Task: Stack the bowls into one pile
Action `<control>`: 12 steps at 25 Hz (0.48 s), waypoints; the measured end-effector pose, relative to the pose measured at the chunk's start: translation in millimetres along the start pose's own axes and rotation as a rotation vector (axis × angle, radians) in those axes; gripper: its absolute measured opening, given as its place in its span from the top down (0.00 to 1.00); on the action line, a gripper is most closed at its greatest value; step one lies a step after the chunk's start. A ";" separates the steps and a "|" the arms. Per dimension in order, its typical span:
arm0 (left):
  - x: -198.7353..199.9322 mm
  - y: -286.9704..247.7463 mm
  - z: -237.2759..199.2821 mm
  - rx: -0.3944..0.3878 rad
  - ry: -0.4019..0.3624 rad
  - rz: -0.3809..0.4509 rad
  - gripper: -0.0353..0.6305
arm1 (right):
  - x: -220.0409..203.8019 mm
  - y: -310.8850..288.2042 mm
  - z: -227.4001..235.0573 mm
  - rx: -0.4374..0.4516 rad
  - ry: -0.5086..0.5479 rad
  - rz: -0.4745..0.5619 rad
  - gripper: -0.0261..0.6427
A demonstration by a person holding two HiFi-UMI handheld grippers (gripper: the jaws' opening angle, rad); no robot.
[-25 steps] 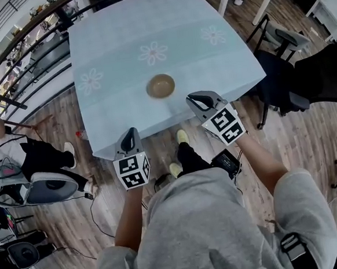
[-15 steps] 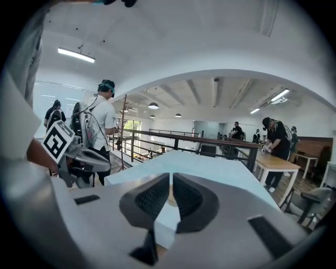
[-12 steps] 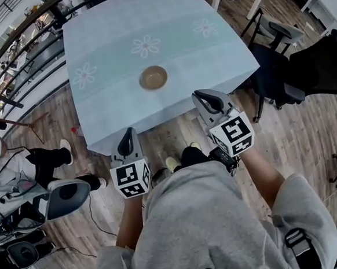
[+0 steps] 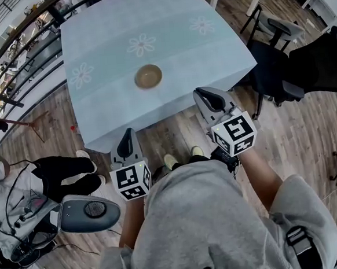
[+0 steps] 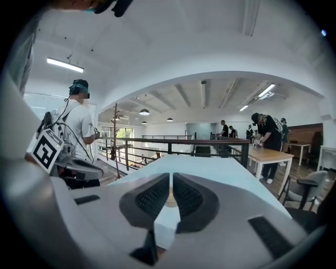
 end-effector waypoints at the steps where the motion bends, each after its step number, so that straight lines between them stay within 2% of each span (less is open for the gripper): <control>1: 2.4 -2.0 0.5 0.005 -0.006 0.003 0.92 | 1.1 -0.5 1.5 0.005 -0.003 0.008 0.90; 12: 10.4 -4.2 -10.1 0.017 -0.008 0.018 0.92 | 4.6 -11.0 -2.0 0.011 -0.013 0.020 0.90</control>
Point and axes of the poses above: the fingertips, and each gripper's own axes: y backward along the fingers, z to its right, x out of its top, the point moved 3 cm from there along y, backward along the fingers, and after that the axes turned 12 degrees about -x, right-handed, at the moved point
